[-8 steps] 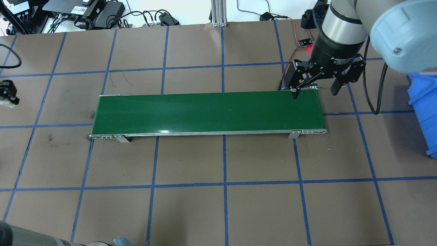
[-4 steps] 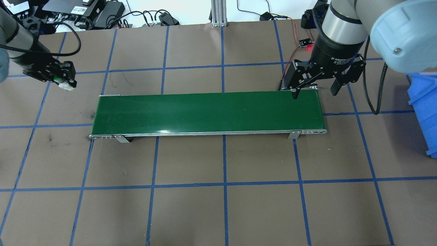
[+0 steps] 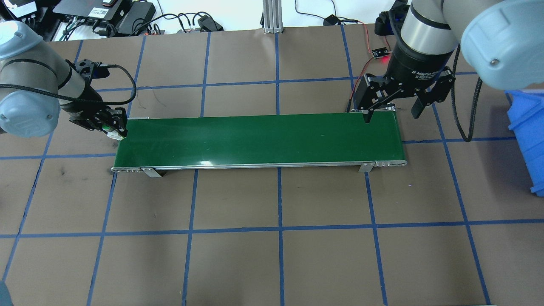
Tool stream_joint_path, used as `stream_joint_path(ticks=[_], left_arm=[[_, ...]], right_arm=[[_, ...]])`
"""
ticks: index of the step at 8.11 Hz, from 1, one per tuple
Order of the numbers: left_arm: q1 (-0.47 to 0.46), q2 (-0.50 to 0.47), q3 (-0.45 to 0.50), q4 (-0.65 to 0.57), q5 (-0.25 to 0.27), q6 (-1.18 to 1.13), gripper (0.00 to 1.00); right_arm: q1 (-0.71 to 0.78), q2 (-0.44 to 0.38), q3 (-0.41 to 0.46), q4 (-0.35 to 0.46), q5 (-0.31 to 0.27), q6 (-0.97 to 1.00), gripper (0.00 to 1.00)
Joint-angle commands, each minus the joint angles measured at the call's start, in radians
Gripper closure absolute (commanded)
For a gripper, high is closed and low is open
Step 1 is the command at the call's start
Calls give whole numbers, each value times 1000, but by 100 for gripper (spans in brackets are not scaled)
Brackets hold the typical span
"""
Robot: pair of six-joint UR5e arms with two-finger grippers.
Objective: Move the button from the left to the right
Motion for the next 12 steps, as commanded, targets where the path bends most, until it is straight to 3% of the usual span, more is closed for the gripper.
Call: stream_joint_path(ticks=[1,3,4,5,7,10,12], left_arm=[[-2,-58,-17,22,3,-3,100],[-2,-70,-21,21,-5,-13,100],[-2,-72,-18,21,-2,-15,84],[-2,-72,-20,19,-4,-12,1],[-35,-17,-17,-5,9,-38,0],[-152,135,-15,-181,6,-272,0],[-212,196,8,-223,-1,-299,0]], right_arm=[[0,0,0,0,-1,3,0],[0,0,0,0,-1,3,0],[0,2,0,0,-1,2,0],[0,0,0,0,-1,3,0],[0,0,2,2,-1,3,0],[0,0,2,2,-1,3,0],[0,3,0,-8,0,3,0]])
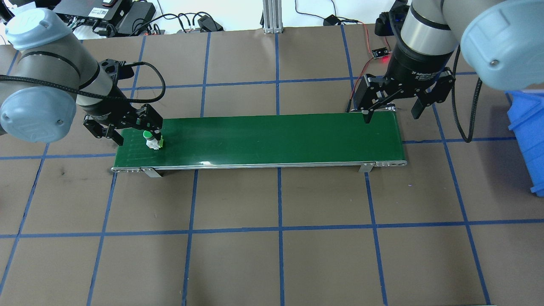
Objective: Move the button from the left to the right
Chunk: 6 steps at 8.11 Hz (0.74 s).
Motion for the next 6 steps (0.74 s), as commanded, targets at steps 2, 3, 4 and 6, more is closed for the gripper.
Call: stream_joint_path(ticks=[2,3,4,6], left_arm=[[-77,88,75,-113,1,-38,0],[-77,90,84,-142,13,-38,0],[-77,87,87,-145,22,-38,0],[-77,82,87,-145,26,-29,0]], right_arm=[[0,19,1,-51,6,-1,0],[0,60,1,-97,6,-5,0],[0,115,4,-159,6,-8,0],[-8,171,59,-298,2,-14,0]])
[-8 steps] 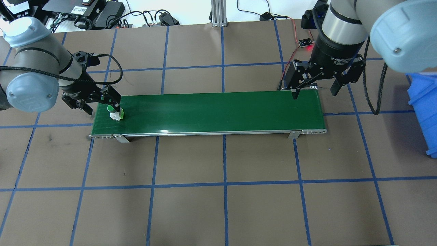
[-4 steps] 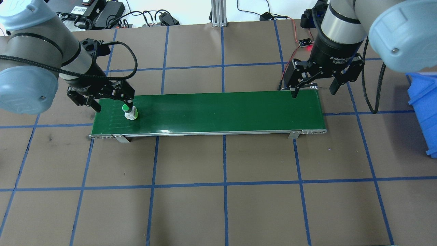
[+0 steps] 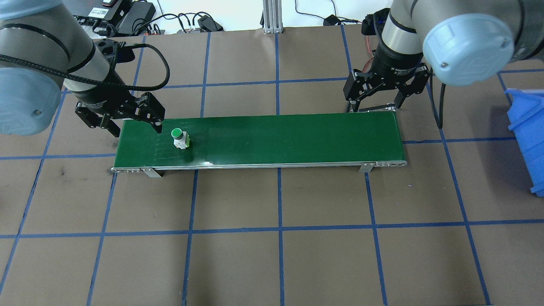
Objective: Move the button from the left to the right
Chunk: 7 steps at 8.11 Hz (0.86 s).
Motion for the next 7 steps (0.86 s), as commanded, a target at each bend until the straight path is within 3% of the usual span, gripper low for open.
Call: stream_joint_path(ticks=[1,3,6,7], left_arm=[[1,-15,1,-4,4,11,0],[4,-23,3,13,15,55,0],[4,-5,3,7,16,56,0],[5,3,4,7,18,56,0]], right_arm=[[-14,76,84,-185,-5,-6,1],[-21,127,131,-311,0,-4,1],[-21,158,140,-343,18,2,3],[-27,158,140,-349,85,10,4]])
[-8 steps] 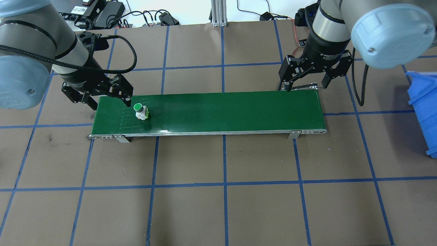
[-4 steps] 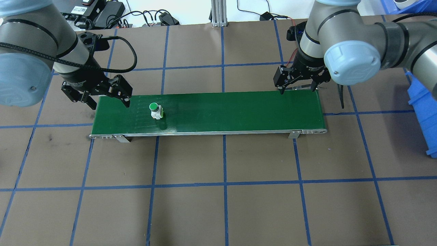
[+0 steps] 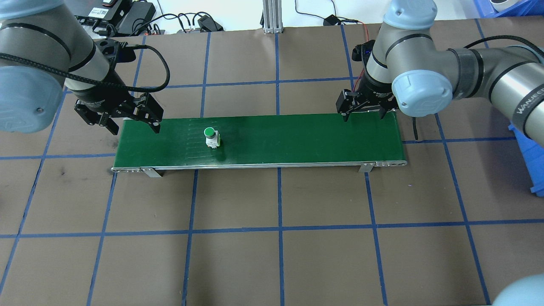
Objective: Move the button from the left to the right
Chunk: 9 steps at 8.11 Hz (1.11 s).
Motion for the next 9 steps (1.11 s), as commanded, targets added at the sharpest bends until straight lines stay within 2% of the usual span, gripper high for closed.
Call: stream_joint_path(ticks=[1,2,3,9], left_arm=[[3,21,1,-4,1,1,0],[2,18,-1,-4,-2,0,0],[0,19,-1,-4,-2,-1,0],[-3,22,1,-2,-2,1,0]], right_arm=[[-36,-1,5,-19,151,38,5],[-91,-8,6,-8,249,43,5],[-113,-9,15,2,320,46,5],[-113,-14,29,6,308,4,3]])
